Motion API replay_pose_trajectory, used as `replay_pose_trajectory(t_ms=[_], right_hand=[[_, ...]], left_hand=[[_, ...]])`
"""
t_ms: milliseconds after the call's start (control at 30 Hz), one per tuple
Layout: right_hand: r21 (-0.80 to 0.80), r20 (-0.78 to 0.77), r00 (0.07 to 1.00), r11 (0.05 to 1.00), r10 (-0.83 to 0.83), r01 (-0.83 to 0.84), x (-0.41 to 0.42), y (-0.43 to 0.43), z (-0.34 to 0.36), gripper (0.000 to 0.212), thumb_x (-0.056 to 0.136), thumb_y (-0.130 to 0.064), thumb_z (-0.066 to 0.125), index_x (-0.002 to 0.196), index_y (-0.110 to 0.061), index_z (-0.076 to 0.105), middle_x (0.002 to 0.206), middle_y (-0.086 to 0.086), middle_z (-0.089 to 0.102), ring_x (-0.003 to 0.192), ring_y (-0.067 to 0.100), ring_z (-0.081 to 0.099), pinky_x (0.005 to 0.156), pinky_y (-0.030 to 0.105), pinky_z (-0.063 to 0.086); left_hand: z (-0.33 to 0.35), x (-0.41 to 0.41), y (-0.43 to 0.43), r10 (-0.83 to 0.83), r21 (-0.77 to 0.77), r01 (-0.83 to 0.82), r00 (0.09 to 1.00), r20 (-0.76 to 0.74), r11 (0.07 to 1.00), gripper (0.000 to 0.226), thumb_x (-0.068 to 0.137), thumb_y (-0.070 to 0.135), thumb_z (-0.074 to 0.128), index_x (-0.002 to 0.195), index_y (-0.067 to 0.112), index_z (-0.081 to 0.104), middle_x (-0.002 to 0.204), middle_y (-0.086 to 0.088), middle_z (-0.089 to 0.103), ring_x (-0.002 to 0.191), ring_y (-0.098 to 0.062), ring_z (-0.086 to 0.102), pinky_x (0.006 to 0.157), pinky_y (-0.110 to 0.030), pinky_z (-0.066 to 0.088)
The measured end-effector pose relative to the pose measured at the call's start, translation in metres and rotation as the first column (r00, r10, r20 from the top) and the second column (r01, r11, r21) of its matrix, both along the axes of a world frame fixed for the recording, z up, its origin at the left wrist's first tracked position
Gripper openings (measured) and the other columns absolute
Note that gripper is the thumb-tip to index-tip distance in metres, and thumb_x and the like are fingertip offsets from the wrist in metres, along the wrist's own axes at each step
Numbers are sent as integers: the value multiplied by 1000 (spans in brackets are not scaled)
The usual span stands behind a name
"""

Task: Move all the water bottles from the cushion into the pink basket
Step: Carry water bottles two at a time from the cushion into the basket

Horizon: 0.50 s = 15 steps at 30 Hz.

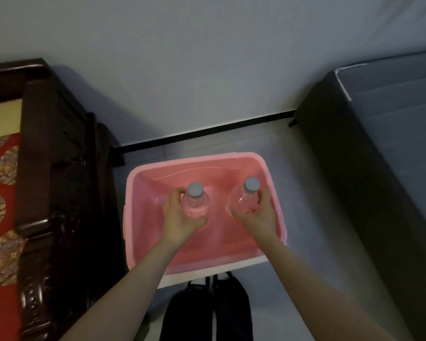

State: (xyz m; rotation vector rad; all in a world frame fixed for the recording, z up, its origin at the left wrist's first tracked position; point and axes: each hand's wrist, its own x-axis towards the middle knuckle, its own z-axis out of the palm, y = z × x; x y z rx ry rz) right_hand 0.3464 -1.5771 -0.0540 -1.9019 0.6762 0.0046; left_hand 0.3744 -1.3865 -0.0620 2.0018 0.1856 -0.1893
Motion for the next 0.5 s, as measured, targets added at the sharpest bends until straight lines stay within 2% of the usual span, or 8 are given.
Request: replay_pose_trajectory(t_ms=[100,167,267,333,367,433,500], right_hand=[[-42,-110,993,998,39,-44,29,0,-41,64,56,-28,87,101,-28,41,76,-21,56,70,13,59,52,19,37],[-74,-150,988,996,46,-57,40,-1,-63,61,58,-23,87,101,-23,43,74,-16,57,73,21,59,59,23,36],[-70,-192,977,992,93,-108,56,-7,-97,57,65,-17,83,109,-17,48,94,1,61,90,27,63,71,29,43],[9,-216,964,988,155,-157,64,-9,-110,60,71,-11,78,118,-24,44,114,6,58,100,24,59,80,30,44],[20,-207,964,985,169,-169,69,-9,-115,59,72,-12,78,116,-28,42,119,8,58,103,24,58,83,32,46],[-22,-143,980,990,138,-143,79,-6,-116,55,66,-26,82,108,-21,48,111,6,64,102,25,63,87,39,50],[-31,-76,989,991,125,-127,88,-5,-115,51,59,-44,82,98,-21,58,92,-6,69,90,13,67,81,37,54]], left_hand=[[-31,16,-15,24,92,-27,999,29,995,78,44,25,83,113,5,53,113,-8,55,108,-32,50,94,-44,41],[-50,23,-21,36,110,-39,999,28,993,77,46,15,89,113,3,54,113,-10,56,109,-35,50,95,-46,41],[-77,35,-29,62,109,-64,998,22,992,73,47,5,88,111,7,55,107,-3,53,106,-33,51,90,-39,42],[-88,41,-35,65,107,-65,998,7,992,72,47,4,87,111,9,55,109,-4,54,105,-31,50,86,-32,40],[-94,44,-37,67,113,-67,998,6,991,72,47,3,87,111,9,55,109,-5,55,105,-30,50,84,-29,39],[-102,49,-43,74,109,-75,997,13,991,70,46,3,86,109,11,55,107,-2,55,104,-29,50,80,-22,35],[-105,53,-48,87,84,-88,996,14,993,69,46,6,87,106,17,54,105,1,52,102,-24,50,77,-14,34]])
